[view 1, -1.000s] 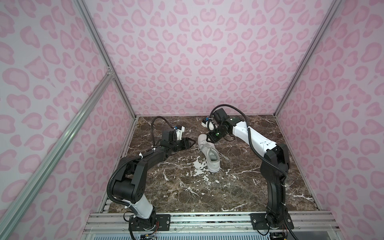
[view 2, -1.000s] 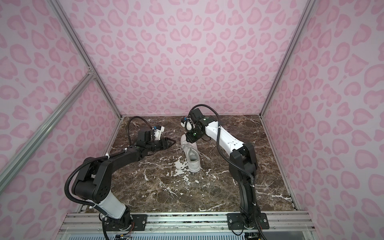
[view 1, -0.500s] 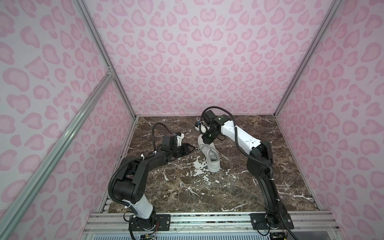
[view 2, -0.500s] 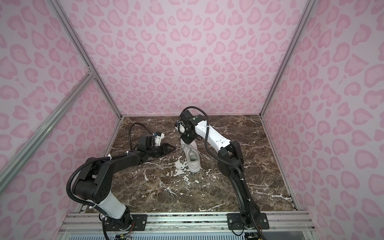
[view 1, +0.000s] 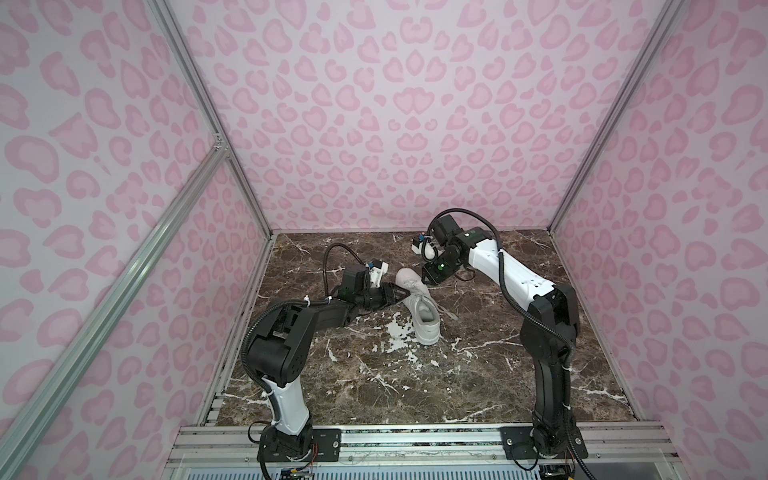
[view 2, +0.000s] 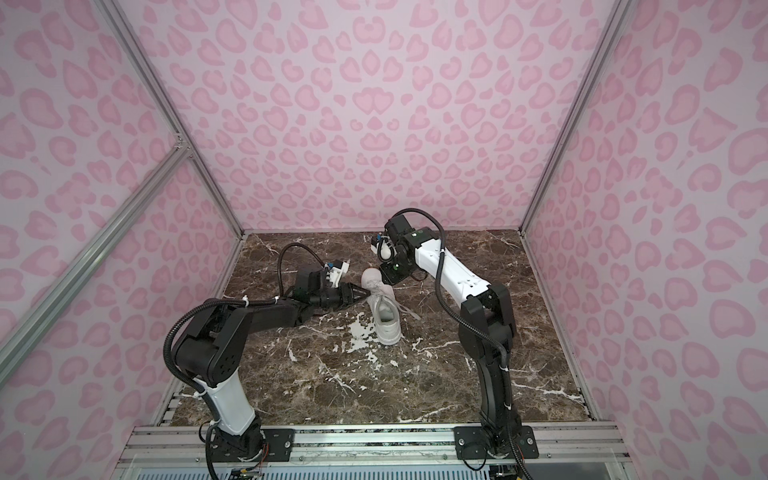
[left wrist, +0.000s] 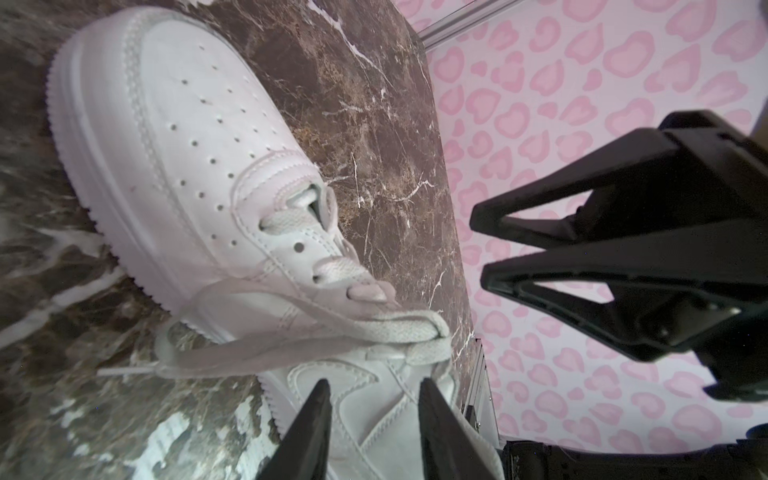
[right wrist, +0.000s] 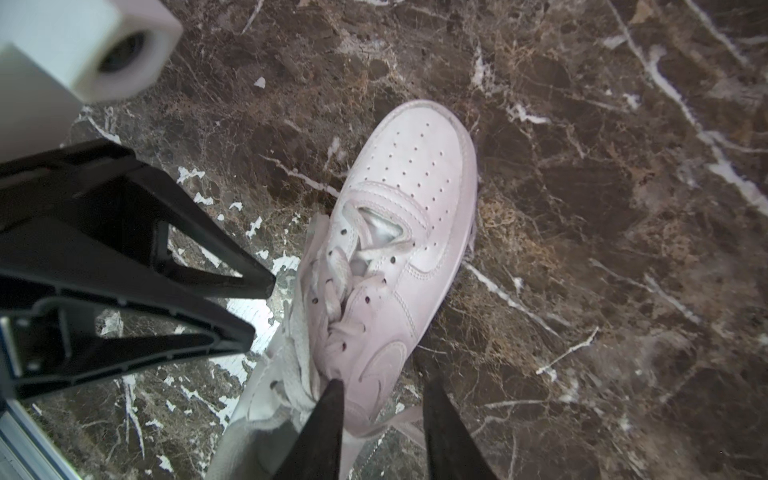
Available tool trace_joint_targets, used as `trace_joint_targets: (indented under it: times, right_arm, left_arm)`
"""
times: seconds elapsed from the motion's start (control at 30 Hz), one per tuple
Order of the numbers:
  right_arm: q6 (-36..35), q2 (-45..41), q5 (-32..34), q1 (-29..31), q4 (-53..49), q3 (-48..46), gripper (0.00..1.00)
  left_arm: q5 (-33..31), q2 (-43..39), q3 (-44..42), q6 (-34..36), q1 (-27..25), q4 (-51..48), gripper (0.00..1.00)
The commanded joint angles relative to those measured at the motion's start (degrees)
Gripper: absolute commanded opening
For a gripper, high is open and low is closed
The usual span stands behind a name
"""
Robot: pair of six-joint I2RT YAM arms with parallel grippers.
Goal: Tie the shoes
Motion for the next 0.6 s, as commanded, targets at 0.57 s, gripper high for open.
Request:
trace_joint_targets:
  times: [0.57]
  right_arm:
    - [0.6, -2.4, -3.6, -1.5, 1.7, -4.4, 0.32]
  left_arm:
    - [2.5, 3.1, 3.3, -1.3, -0.8, 3.4, 0.38]
